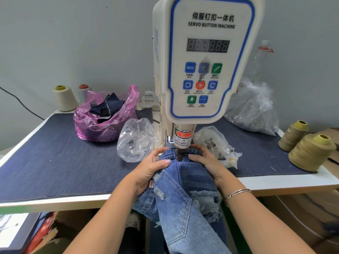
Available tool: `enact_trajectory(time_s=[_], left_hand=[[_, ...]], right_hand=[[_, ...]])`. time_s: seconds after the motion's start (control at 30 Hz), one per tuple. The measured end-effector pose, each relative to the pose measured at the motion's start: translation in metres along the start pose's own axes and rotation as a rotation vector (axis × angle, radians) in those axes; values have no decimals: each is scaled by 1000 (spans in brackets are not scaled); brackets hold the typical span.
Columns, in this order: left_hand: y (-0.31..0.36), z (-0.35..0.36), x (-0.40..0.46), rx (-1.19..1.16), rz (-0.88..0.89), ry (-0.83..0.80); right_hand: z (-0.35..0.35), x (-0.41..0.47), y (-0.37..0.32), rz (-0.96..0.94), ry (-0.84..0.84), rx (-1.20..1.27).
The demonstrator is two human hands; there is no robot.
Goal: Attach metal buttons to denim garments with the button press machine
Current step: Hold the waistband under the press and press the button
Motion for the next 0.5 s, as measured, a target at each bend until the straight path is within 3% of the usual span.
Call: enact_trajectory(time_s=[0.5], left_hand=[[1,2,-2,-13,-9,-1]], right_hand=[[-1,-1,-1,-3,20,-38]])
Point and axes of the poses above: each hand's wrist, its own x-axis towards the middle knuckle, its own z-axis out of the palm, y = z × x, the point moved 9 cm from there along x, towards the middle knuckle
